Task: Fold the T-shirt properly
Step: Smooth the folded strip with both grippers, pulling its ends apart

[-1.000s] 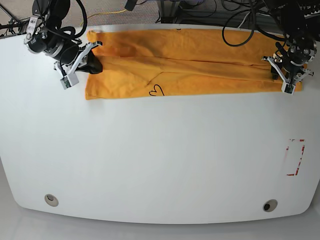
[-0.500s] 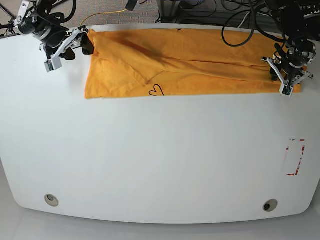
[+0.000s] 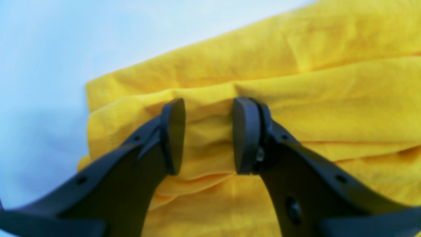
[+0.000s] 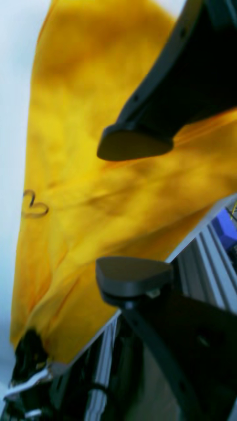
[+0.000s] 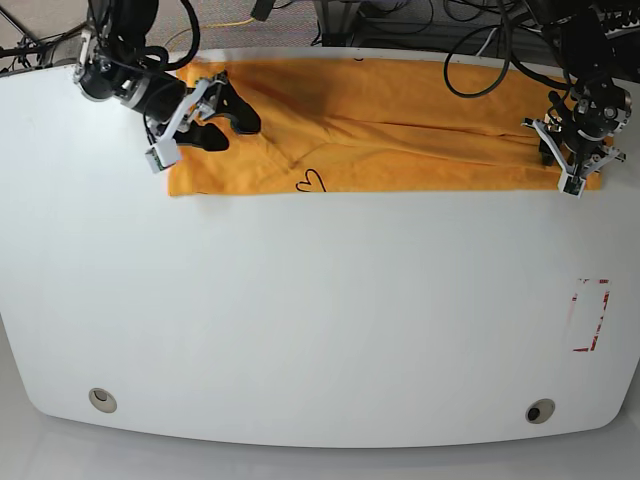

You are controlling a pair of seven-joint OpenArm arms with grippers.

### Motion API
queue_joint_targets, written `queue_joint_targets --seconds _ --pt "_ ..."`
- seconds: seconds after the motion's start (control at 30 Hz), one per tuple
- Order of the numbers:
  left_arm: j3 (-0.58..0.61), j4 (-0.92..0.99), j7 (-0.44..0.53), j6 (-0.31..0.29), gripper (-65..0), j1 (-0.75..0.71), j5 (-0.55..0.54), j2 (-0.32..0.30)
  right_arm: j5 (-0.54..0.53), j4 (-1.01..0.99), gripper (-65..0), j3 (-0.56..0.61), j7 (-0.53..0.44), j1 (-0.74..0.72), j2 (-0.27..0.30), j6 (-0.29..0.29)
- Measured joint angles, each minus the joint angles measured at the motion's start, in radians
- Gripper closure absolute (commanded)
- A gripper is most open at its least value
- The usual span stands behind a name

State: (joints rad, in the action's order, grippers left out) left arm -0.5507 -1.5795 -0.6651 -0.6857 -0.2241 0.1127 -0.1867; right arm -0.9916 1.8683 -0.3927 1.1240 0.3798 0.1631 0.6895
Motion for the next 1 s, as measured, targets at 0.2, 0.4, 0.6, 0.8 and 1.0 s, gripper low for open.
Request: queue_joint_targets --seconds 0.2,0.4,0.6,0.8,1.0 --pt "0.002 -0.026 -0.029 0.0 -22.2 0.016 0.022 0.013 0.089 -0.221 -34.7 0.094 -0.04 -0.063 -0.018 0.005" --pt "-0.003 -0.065 -0.138 -0.011 -24.3 0.052 -0.018 0.02 0.135 -0.298 -34.7 0.129 -0.167 -0.097 -0.013 0.016" --pt "-0.144 -0.2 -0.333 -0.019 -49.3 0.072 -0.277 0.018 0.231 -0.305 -34.7 0.101 -0.197 -0.129 0.014 0.029" --pt "-0.328 -0.166 -0.463 -0.008 -50.0 0.023 -0.464 -0.056 0.255 -0.304 -34.7 0.071 -0.196 -0.143 0.051 0.026" --pt "-0.307 -0.004 -0.475 -0.011 -49.9 -0.038 -0.641 -0.101 0.261 -0.299 -34.7 0.071 -0.195 -0.146 0.061 0.023"
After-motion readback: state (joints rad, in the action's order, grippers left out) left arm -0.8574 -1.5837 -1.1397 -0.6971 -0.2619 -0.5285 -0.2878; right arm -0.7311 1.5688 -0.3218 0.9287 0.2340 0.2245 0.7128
